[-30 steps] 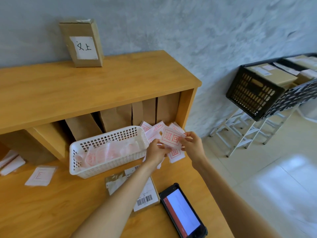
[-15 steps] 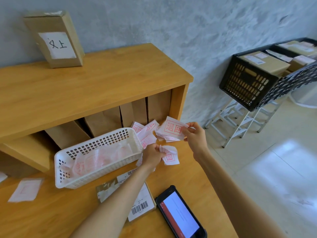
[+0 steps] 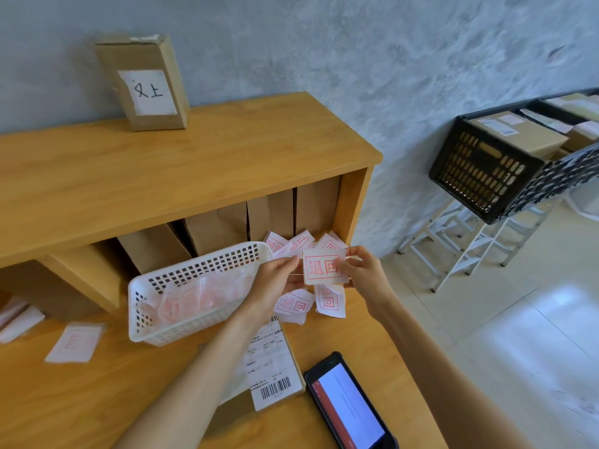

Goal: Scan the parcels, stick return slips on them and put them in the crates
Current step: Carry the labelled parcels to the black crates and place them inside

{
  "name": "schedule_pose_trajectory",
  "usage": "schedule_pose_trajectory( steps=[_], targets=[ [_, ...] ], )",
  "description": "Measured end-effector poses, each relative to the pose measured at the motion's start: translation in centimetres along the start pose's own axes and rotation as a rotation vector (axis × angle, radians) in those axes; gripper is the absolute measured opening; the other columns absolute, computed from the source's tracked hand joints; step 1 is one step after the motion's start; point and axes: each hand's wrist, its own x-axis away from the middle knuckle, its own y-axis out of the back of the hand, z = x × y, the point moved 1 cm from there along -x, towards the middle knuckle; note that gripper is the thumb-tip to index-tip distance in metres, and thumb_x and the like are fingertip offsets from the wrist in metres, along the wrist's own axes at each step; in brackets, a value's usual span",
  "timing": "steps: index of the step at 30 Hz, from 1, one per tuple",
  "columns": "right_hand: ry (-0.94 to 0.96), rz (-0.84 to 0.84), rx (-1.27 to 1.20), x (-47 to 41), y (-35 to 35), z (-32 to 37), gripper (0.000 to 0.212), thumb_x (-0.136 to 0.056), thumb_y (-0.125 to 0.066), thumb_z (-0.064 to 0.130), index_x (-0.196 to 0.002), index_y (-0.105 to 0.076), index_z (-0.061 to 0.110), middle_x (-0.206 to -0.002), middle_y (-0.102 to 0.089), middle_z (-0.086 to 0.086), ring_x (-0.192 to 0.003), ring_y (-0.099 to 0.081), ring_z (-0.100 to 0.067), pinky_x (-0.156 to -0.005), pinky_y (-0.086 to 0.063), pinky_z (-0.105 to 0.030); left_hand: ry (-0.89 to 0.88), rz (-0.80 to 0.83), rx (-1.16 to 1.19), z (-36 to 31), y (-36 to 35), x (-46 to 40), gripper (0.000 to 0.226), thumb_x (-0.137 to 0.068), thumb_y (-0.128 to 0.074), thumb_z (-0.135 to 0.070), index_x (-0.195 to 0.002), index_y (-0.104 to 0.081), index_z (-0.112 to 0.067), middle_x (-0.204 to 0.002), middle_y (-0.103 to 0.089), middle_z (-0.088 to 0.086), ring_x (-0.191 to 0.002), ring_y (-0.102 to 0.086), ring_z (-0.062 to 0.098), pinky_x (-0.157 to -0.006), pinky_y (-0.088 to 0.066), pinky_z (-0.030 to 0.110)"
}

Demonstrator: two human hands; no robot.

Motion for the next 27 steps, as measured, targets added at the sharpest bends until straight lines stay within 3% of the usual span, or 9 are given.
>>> schedule_pose_trajectory(
  steps=[3,10,14,17,27],
  targets=[
    [0.006,0.03,0.011,0.5,-1.0,0.1,0.007,-0.096,-0.057,0.013,-0.091,-0.053,0.017,-0.102,-0.071,-0.004,-0.085,-0.07,-0.017,-0.063,-0.055,-0.024,0.064,0.042,0.185,-0.5,2.3,1.2,0.017,-0.096,-0.058,-0.018,-0.096,-0.071,-0.007,-0.092,-0.075,0.01,-0.084,-0.072,0.019,-0.079,-0.057,0.03],
    [0.001,0.123,-0.049,1.4,-4.0,0.6,0.009,-0.095,-0.059,0.008,-0.09,-0.053,0.013,-0.105,-0.069,-0.006,-0.092,-0.07,-0.02,-0.061,-0.056,-0.022,0.055,0.051,0.156,-0.1,5.4,3.4,0.01,-0.089,-0.064,-0.003,-0.097,-0.07,-0.003,-0.092,-0.075,0.012,-0.079,-0.071,0.018,-0.074,-0.058,0.027],
    [0.017,0.15,-0.054,1.8,-5.6,0.6,0.011,-0.095,-0.058,0.006,-0.088,-0.054,0.014,-0.09,-0.071,0.0,-0.086,-0.071,-0.016,-0.073,-0.06,-0.032,0.084,0.054,0.149,0.3,6.7,4.6,0.013,-0.09,-0.064,-0.004,-0.101,-0.07,-0.001,-0.095,-0.074,0.016,-0.078,-0.071,0.02,-0.072,-0.059,0.026],
    [0.019,0.157,-0.052,1.9,-6.4,0.3,0.011,-0.094,-0.058,0.006,-0.088,-0.054,0.014,-0.088,-0.072,0.001,-0.084,-0.072,-0.017,-0.081,-0.059,-0.04,0.111,0.059,0.177,0.9,7.4,5.3,0.009,-0.09,-0.063,-0.004,-0.095,-0.071,-0.002,-0.087,-0.074,0.013,-0.074,-0.07,0.019,-0.069,-0.058,0.025],
    [0.027,0.135,-0.045,2.7,-7.3,-0.3,0.006,-0.094,-0.059,0.007,-0.095,-0.056,0.012,-0.09,-0.073,-0.003,-0.086,-0.072,-0.019,-0.08,-0.058,-0.042,0.122,0.055,0.179,1.7,8.0,7.1,0.013,-0.088,-0.066,-0.004,-0.099,-0.07,-0.002,-0.087,-0.074,0.012,-0.076,-0.071,0.018,-0.069,-0.057,0.024]
  ],
)
